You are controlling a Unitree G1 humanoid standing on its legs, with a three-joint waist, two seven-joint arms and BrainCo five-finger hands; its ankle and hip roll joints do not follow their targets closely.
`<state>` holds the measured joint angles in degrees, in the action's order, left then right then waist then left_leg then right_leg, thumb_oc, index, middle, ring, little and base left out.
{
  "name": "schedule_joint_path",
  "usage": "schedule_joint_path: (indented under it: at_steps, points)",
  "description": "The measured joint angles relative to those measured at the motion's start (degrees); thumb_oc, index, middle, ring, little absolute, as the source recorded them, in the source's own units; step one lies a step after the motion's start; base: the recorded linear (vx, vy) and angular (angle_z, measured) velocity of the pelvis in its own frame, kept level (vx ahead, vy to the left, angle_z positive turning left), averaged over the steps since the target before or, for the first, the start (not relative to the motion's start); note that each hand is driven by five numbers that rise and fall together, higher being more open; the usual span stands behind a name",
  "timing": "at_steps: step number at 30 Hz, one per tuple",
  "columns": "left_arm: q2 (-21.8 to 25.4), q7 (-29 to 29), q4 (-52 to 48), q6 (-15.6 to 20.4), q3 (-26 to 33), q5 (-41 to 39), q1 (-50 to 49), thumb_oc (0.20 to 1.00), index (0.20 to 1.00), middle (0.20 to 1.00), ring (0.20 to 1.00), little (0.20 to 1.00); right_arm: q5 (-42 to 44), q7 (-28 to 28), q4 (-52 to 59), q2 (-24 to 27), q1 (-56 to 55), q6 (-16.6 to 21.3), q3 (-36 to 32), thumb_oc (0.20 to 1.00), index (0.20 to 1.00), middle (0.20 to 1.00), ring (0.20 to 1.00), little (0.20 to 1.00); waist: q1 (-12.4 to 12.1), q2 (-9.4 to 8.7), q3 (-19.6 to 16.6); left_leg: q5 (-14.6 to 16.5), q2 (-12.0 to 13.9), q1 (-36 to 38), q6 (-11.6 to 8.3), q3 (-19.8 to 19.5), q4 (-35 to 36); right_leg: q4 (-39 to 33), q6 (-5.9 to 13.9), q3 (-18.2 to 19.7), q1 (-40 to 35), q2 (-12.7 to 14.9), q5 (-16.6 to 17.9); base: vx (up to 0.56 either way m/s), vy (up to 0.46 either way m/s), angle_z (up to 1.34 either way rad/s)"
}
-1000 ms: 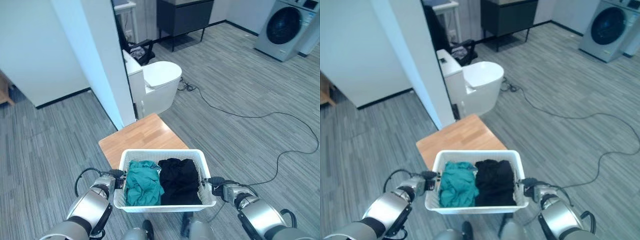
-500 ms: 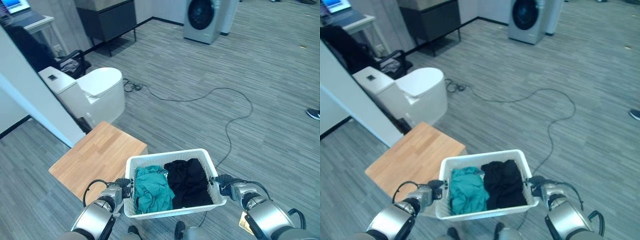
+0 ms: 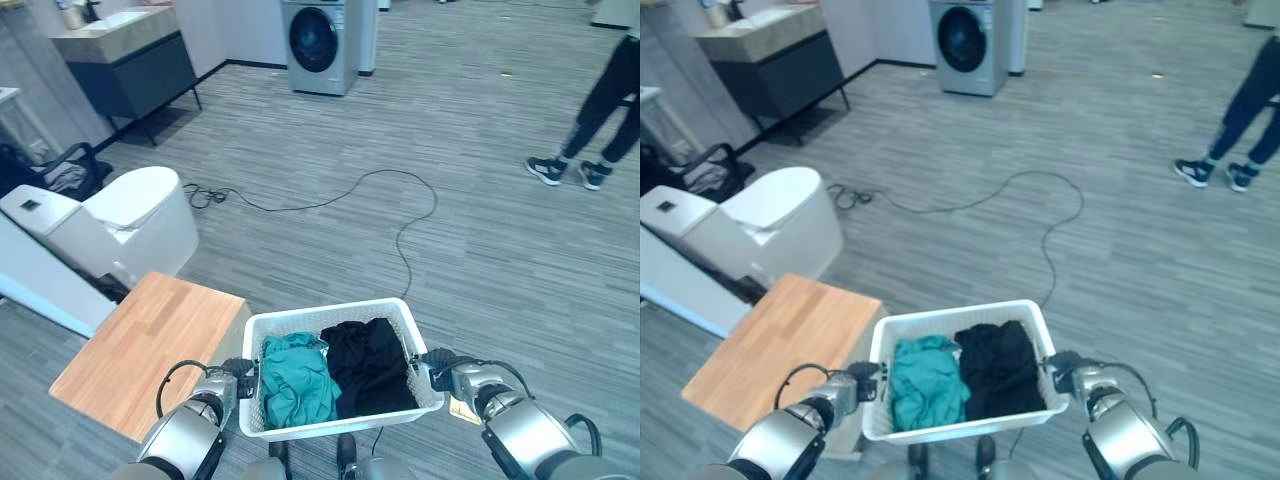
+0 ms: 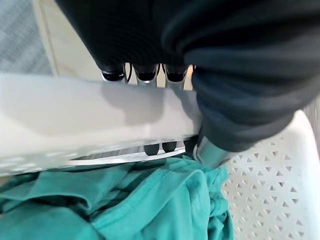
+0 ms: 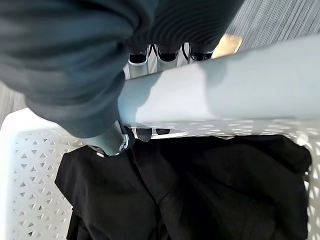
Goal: Grab the laundry basket,head to the washer,open it,put in the laundry and shut it.
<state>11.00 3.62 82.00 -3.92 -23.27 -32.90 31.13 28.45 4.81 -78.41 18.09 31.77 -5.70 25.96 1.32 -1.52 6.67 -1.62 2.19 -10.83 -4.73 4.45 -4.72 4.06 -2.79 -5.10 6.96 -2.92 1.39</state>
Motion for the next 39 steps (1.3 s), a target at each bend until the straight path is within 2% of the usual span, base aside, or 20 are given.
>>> schedule_joint_path:
  at_steps: [3,4,5,6,7,8,10,11,14,16,19,26,34,35,37,38,39]
  points:
    - [-0.14,-0.02,0.01,0.06,0.64,-0.01,-0.13,0.200,0.200,0.200,0.200,0.200,0.01,0.01,0.48,-0.31,-1.78,0.54,-1.92,0.200,0.200,0.200,0.200,0.200,0.01,0.80,0.27,-0.31,-0.67,4.42,0.58,1.53,1.71,-0.09,0.38,2.70,-0.72,-0.62,0.60,0.12,0.173,-0.74]
    - [-0.28,-0.03,0.00,0.09,0.82,-0.02,-0.51,0.200,0.200,0.200,0.200,0.200,0.00,0.01,0.48,-0.39,-2.16,0.56,-1.97,0.200,0.200,0.200,0.200,0.200,0.13,1.77,0.25,-0.62,-1.05,7.78,2.23,2.06,4.04,0.16,1.25,4.38,-0.93,-1.25,1.20,0.08,0.157,-0.90]
    - [-0.02,0.02,-0.12,0.31,0.84,-0.04,-0.96,0.200,0.200,0.200,0.200,0.200,-0.01,-0.02,0.48,-0.31,-2.23,0.55,-2.03,0.200,0.200,0.200,0.200,0.200,-0.13,2.46,0.57,-3.43,-0.59,9.41,4.87,3.63,6.37,1.57,1.84,4.70,-0.60,-1.17,0.78,0.03,0.114,-1.23]
    - [0.80,-0.06,-0.23,0.16,2.71,-0.02,-2.13,0.200,0.200,0.200,0.200,0.200,-0.06,-0.01,0.52,-1.34,-2.49,0.52,-1.69,0.200,0.200,0.200,0.200,0.200,-0.26,2.42,0.72,-1.44,-1.56,9.95,6.13,6.25,5.09,4.14,3.53,0.26,1.07,1.65,-0.53,0.03,0.115,-0.92]
    - [0.69,-0.04,-0.20,0.11,2.79,-0.02,-2.30,0.200,0.200,0.200,0.200,0.200,-0.08,-0.01,0.56,-1.38,-3.03,0.50,-2.14,0.200,0.200,0.200,0.200,0.200,-0.25,2.69,0.94,-1.40,-1.22,10.78,6.44,7.44,5.51,6.14,4.57,-1.09,1.42,2.70,-1.41,0.00,0.028,-0.77]
    - [0.64,-0.03,-0.20,0.25,2.14,0.04,-2.32,0.200,0.200,0.200,0.200,0.200,-0.07,0.01,0.55,-1.32,-3.29,0.46,-2.27,0.200,0.200,0.200,0.200,0.200,-0.99,3.23,1.32,-1.51,-1.00,11.93,6.75,8.47,6.97,7.85,5.99,-5.93,2.37,4.36,-2.59,0.18,0.002,-0.16]
    - [1.32,-0.10,-0.12,0.11,2.68,0.29,-2.51,0.200,0.200,0.200,0.200,0.200,-0.04,0.18,0.64,-2.19,-3.78,0.54,-2.54,0.200,0.200,0.200,0.200,0.200,-0.90,3.32,1.29,-0.89,-0.94,12.19,6.31,7.57,7.29,7.06,6.28,-4.41,1.04,6.69,-2.53,0.18,0.004,0.05]
    - [1.63,-0.18,-0.18,0.02,2.71,0.32,-3.29,0.200,0.200,0.200,0.200,0.200,-0.04,0.17,0.84,-2.74,-5.30,0.62,-4.39,0.200,0.200,0.200,0.200,0.200,-1.14,2.98,1.06,-1.28,-1.14,14.28,5.99,7.18,8.78,4.37,6.46,-4.53,-2.44,7.31,-2.06,0.06,-0.005,0.11]
    - [1.42,-0.26,-0.51,0.25,2.76,1.81,-4.87,0.200,0.200,0.200,0.200,0.200,-0.04,0.15,1.41,-2.73,-7.38,0.99,-4.30,0.200,0.200,0.200,0.200,0.200,-1.33,3.66,-0.29,-1.93,-0.08,15.17,5.49,6.89,9.16,0.29,4.41,-5.42,-5.54,6.04,-0.19,0.09,-0.004,0.12]
    - [0.99,-0.49,-0.47,0.04,2.76,2.98,-5.53,0.200,0.200,0.200,0.200,0.200,-0.05,0.15,1.43,-2.49,-8.25,0.95,-4.30,0.200,0.200,0.200,0.200,0.200,-1.19,3.62,-0.45,-1.94,0.21,15.94,5.48,6.99,8.97,-1.20,3.98,-5.75,-7.20,5.64,0.15,0.08,0.002,0.06]
    - [0.00,-0.52,-0.49,0.05,2.91,4.23,-6.45,0.200,0.200,0.200,0.200,0.200,-0.06,0.15,1.42,-1.89,-9.52,0.90,-4.31,0.200,0.200,0.200,0.200,0.200,-0.70,3.53,-2.55,-1.82,0.74,16.07,5.29,7.03,8.94,-2.42,3.45,-5.64,-7.83,4.91,0.52,0.05,0.028,-0.04]
    - [-0.10,-0.50,-0.82,0.09,2.12,4.88,-6.78,0.200,0.200,0.200,0.200,0.200,-0.06,0.16,1.48,-1.83,-10.71,0.93,-4.28,0.200,0.200,0.200,0.200,0.200,-0.60,4.26,-4.90,-1.50,1.03,14.21,3.58,7.27,8.85,-0.85,3.53,-4.63,-4.87,4.78,0.49,0.01,0.052,-0.07]
    - [-0.39,-0.49,-0.86,0.01,1.81,6.31,-7.32,0.200,0.200,0.200,0.200,0.200,-1.20,0.18,1.29,-1.88,-11.55,0.92,-4.22,0.200,0.200,0.200,0.200,0.200,-1.36,4.34,-5.17,-2.29,0.80,11.58,3.21,7.14,8.56,-0.17,3.60,-4.28,-1.83,5.01,0.62,0.02,0.106,-0.01]
    - [-0.41,-0.48,-0.94,0.01,1.81,6.21,-7.35,0.200,0.200,0.200,0.200,0.200,-1.20,0.18,1.31,-1.88,-11.54,0.96,-4.22,0.200,0.200,0.200,0.200,0.200,-1.41,4.34,-5.17,-2.32,0.57,11.55,3.27,7.15,8.56,0.04,3.63,-4.28,-1.82,5.08,0.58,0.02,0.241,0.04]
    - [-0.48,-0.44,-2.49,0.03,-0.82,6.44,-7.25,0.200,0.200,0.200,0.200,0.200,-1.18,0.17,1.28,-1.64,-11.41,0.99,-4.17,0.200,0.200,0.200,0.200,0.200,-1.43,4.19,-5.08,-2.30,-0.90,10.98,4.23,7.01,8.19,3.83,4.94,-4.84,0.28,6.70,-1.12,0.03,0.178,0.15]
    - [-0.69,-0.28,-2.61,0.06,-2.40,6.71,-6.40,0.200,0.200,0.200,0.200,0.200,-1.11,0.13,1.31,-1.05,-11.18,1.74,-4.29,0.200,0.200,0.200,0.200,0.200,-1.24,3.52,-4.39,-0.34,-2.45,9.94,7.38,6.98,5.44,7.42,6.40,-5.09,1.76,8.64,-2.68,0.06,0.065,0.27]
    - [-0.92,-0.59,-2.73,0.13,-2.71,6.99,-6.09,0.200,0.200,0.200,0.200,0.200,-1.11,0.39,1.62,-0.17,-10.99,2.05,-4.30,0.200,0.200,0.200,0.200,0.200,-0.73,4.41,-4.13,-0.02,-2.78,9.95,7.56,6.75,4.94,10.30,7.87,-5.03,2.22,8.90,-3.55,0.10,0.084,0.22]
